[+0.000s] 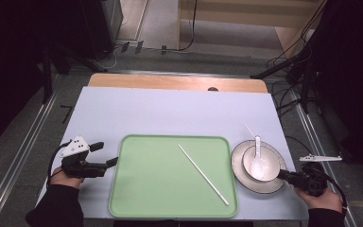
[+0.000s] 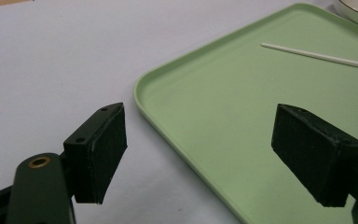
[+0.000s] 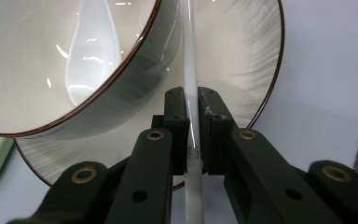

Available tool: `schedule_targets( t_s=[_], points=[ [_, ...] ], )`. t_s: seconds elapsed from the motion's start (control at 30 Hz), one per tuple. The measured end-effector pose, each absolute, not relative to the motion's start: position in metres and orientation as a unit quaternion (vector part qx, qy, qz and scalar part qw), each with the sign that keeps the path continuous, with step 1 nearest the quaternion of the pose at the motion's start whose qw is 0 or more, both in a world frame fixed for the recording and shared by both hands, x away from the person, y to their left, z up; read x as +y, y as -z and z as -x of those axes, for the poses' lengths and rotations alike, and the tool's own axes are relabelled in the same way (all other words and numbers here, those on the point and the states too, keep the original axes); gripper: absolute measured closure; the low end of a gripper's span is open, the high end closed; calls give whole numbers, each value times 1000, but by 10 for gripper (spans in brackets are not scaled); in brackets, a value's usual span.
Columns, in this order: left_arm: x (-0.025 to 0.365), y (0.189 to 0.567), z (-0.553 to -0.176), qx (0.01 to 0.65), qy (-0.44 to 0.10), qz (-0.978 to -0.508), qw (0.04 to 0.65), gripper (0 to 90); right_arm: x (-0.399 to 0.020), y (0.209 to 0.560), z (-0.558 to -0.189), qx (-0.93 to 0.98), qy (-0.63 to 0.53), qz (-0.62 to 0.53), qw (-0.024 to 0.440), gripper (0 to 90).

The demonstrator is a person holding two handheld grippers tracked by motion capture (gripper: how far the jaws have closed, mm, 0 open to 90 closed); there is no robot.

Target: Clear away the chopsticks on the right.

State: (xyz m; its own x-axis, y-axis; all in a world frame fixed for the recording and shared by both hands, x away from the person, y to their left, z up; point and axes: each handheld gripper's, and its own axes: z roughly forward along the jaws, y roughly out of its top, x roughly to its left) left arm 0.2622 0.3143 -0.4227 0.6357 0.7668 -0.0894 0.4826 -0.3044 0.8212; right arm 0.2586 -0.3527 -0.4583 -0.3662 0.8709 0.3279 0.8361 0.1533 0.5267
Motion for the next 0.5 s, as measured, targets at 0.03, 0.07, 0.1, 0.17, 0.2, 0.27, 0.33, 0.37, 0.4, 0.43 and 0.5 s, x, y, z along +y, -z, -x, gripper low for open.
schedule_targets(
  t_s=[0.03,0.07,0.1,0.17,0.2,0.27,0.33,0.37,0.4,0.43,0.5],
  points=[
    [314,423,-262,395,-162,-791,438,181,-353,458,-259,759,-326,-563,26,838],
    [314,423,-262,395,-162,-791,438,181,-354,458,-259,758,-327,-563,24,839],
    [314,423,-262,395,-162,-791,438,180,-354,458,-259,756,-327,-566,22,840],
    [314,423,-262,396,-162,-790,439,181,-356,456,-259,751,-331,-570,16,842],
    [315,423,-262,396,-162,-790,439,181,-357,455,-259,749,-334,-572,17,842],
    [315,423,-262,395,-162,-790,439,181,-359,453,-259,743,-341,-576,18,844],
    [314,423,-262,395,-162,-791,439,181,-362,451,-258,736,-348,-580,15,845],
    [314,423,-262,395,-162,-790,439,181,-362,450,-258,733,-352,-582,14,845],
    [314,423,-262,395,-162,-790,439,181,-363,449,-258,731,-355,-583,13,845],
    [314,422,-262,395,-162,-791,439,181,-364,448,-258,730,-358,-582,13,845],
    [315,422,-262,395,-162,-790,439,181,-364,447,-258,724,-361,-588,13,845]
  ],
)
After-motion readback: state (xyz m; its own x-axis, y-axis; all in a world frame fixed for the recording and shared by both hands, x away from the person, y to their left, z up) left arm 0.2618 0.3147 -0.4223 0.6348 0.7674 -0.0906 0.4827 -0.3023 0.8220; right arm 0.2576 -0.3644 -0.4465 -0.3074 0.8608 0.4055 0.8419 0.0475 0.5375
